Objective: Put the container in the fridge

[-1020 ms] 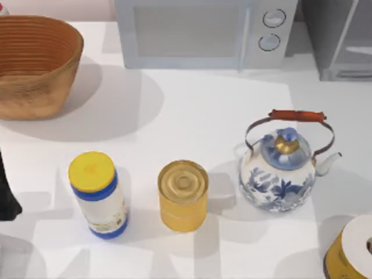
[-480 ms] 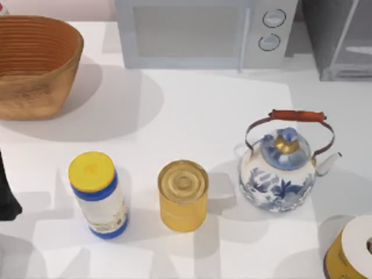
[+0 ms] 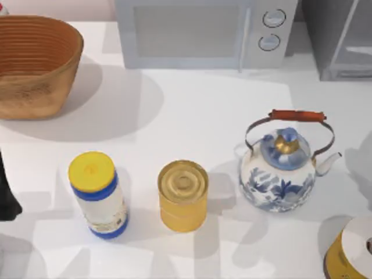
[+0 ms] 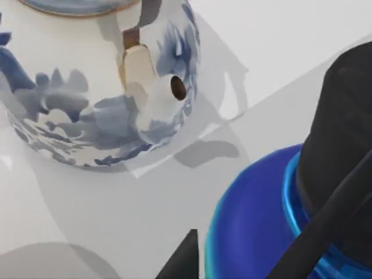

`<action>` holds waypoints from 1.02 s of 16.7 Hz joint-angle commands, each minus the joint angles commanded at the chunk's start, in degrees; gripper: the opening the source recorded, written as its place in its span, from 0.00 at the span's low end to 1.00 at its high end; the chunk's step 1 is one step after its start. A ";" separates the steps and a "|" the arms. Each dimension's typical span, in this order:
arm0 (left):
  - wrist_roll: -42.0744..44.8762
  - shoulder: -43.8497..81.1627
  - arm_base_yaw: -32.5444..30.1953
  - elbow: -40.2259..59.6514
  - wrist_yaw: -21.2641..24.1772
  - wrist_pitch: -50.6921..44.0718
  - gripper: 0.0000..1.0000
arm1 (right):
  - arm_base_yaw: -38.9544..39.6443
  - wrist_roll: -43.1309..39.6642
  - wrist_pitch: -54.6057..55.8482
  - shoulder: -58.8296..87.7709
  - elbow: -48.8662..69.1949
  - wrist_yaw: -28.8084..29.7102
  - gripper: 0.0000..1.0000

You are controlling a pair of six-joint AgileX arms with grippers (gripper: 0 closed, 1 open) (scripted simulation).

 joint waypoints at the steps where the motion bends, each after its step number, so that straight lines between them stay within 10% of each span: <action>1: 0.00 0.00 0.00 0.00 0.00 0.00 1.00 | 2.46 3.96 1.76 -5.26 -2.55 3.24 0.01; 17: 0.00 0.00 0.00 0.00 0.00 0.00 1.00 | 19.82 61.49 26.29 -75.02 -38.71 47.87 0.01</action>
